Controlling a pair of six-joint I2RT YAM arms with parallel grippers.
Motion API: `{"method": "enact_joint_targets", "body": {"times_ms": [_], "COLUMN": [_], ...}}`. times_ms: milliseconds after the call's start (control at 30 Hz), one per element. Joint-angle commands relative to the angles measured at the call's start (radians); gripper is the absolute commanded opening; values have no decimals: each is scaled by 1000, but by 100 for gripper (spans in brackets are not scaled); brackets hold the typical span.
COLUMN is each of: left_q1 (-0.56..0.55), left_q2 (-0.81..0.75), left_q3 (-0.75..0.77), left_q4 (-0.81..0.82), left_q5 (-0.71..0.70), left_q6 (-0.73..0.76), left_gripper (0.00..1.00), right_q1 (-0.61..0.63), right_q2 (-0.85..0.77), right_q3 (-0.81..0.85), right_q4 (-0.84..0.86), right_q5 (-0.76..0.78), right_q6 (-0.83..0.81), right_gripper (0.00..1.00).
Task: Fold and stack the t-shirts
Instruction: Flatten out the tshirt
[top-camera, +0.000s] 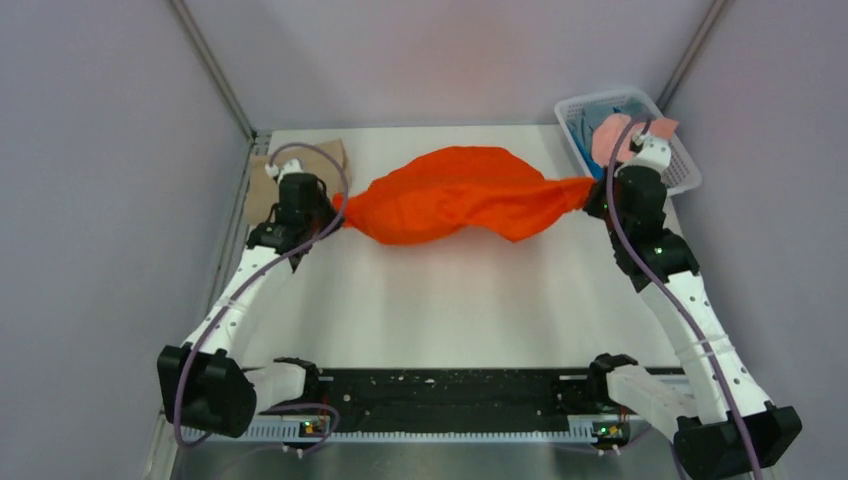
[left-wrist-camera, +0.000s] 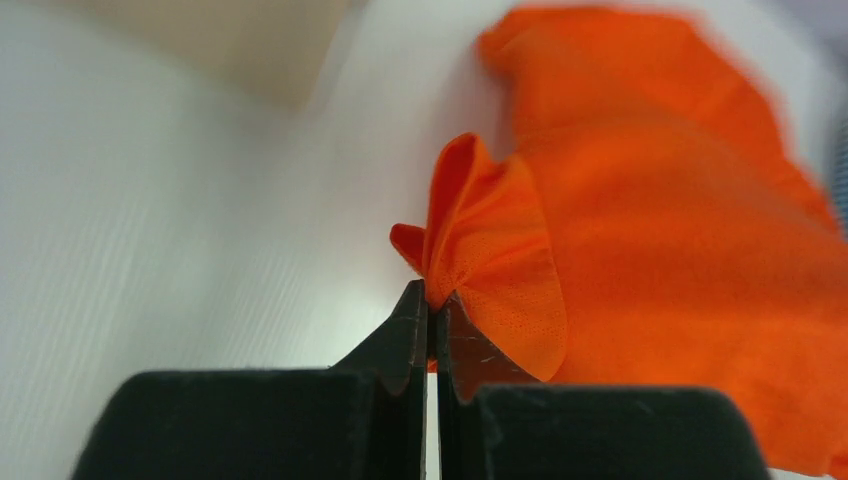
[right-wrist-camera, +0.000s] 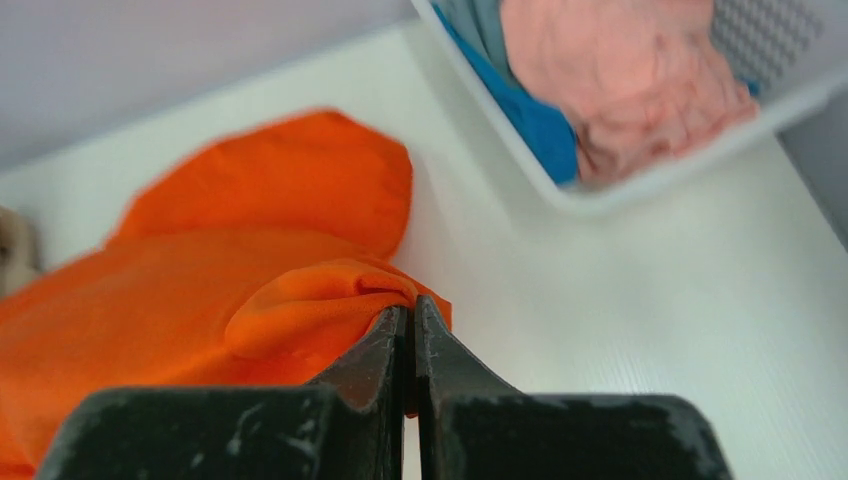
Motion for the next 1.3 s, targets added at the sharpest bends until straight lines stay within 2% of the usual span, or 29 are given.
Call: {"method": "enact_joint_targets", "body": {"times_ms": [0, 100, 133, 200, 267, 333, 400, 433, 467, 533, 567, 600, 700, 800, 933, 1067, 1267], "left_q1": [3, -8, -15, -20, -21, -28, -50, -68, -86, -146, -173, -205, -278, -286, -287, -283, -273], "left_q2": [-32, -22, -9, 46, 122, 176, 180, 173, 160, 139, 133, 133, 170, 286, 492, 650, 710], "left_q3": [-221, -298, -323, -338, -301, -250, -202, -177, -155, -115, -91, -72, -14, 31, 161, 248, 133], "left_q4": [-79, -57, -29, -9, -45, -91, -127, -150, -169, -186, -184, -178, -120, 47, 49, -15, 36], "left_q5": [4, 79, 91, 99, 106, 86, 43, 5, -34, -103, -120, -131, -118, 68, 115, 79, 55], "left_q6": [-151, -156, -155, -153, -137, -134, -124, -124, -126, -124, -120, -111, -63, 24, 51, 54, 32], "left_gripper": [0, 1, 6, 23, 44, 58, 74, 78, 97, 99, 99, 99, 99, 99, 99, 99, 99], "right_q1": [-2, -4, -2, -4, -3, -3, -2, -3, -2, 3, 5, 6, 13, 88, 265, 289, 281], "right_q2": [-81, -74, -62, -17, 56, 108, 136, 138, 130, 88, 64, 36, -19, 3, 121, 245, 460], "right_q3": [-130, -220, -242, -279, -280, -245, -198, -177, -164, -173, -194, -220, -308, -380, -420, -464, -393], "right_q4": [-244, -268, -268, -257, -271, -306, -356, -380, -393, -370, -319, -270, -122, -3, 96, 209, 159], "right_q5": [125, 87, 80, 84, 119, 189, 267, 300, 316, 287, 242, 176, -105, -276, -274, -271, -93], "right_q6": [112, 115, 112, 110, 113, 133, 149, 165, 172, 171, 156, 137, 91, 94, 142, 215, 231], "right_gripper": [0, 3, 6, 19, 44, 61, 68, 69, 71, 76, 84, 97, 99, 99, 99, 99, 99]}}
